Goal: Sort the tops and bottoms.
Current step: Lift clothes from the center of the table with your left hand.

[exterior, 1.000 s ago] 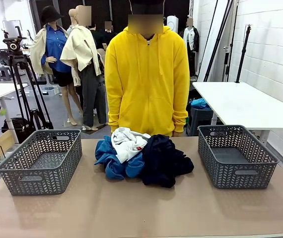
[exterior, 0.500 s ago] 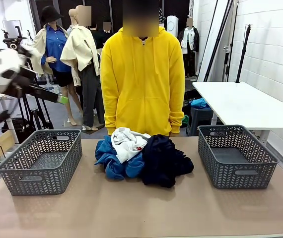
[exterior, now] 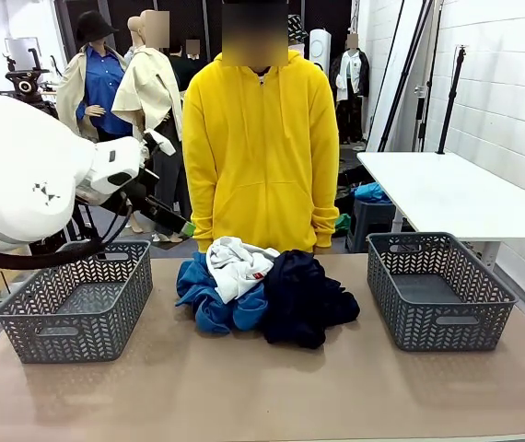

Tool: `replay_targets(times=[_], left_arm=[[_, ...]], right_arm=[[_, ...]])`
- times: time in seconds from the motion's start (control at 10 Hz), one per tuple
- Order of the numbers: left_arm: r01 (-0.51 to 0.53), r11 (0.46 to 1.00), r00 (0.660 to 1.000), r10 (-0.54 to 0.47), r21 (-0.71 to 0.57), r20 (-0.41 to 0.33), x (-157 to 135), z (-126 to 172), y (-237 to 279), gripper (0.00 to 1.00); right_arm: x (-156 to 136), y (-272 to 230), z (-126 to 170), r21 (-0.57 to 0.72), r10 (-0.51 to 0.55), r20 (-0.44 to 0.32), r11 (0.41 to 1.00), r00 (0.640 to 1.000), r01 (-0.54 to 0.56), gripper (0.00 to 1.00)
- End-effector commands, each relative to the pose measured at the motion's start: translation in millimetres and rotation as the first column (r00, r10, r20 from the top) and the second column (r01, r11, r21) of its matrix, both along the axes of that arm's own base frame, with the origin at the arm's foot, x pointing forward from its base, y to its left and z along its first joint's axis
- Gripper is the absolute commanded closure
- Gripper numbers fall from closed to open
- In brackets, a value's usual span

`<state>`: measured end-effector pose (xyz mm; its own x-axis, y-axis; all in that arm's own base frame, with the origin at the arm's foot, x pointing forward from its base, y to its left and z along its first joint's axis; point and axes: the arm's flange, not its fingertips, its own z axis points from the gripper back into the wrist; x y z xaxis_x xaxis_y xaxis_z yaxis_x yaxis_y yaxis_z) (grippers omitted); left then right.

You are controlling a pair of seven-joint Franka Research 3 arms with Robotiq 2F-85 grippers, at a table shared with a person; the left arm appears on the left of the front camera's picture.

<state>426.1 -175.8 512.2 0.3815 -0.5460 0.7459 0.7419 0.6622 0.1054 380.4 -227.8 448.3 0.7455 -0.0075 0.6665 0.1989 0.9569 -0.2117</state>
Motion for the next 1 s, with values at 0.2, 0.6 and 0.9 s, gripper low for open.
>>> replay_targets(times=[0.2,0.6,0.9], left_arm=[[0.000,0.999,1.000,0.001,-0.046,0.017,-8,19,16,0.00],[0.022,0.999,1.000,-0.023,-0.043,-0.006,40,-1,-11,0.00],[0.125,0.992,0.985,-0.127,-0.025,-0.119,84,-27,-51,0.00]], right_arm=[[-2,-2,0,0.000,0.001,-0.005,1.000,1.000,-0.001,0.00],[-2,-2,0,0.000,0.001,-0.005,1.000,1.000,-0.001,0.00],[-2,-2,0,0.000,0.001,-0.005,1.000,1.000,-0.001,0.00]])
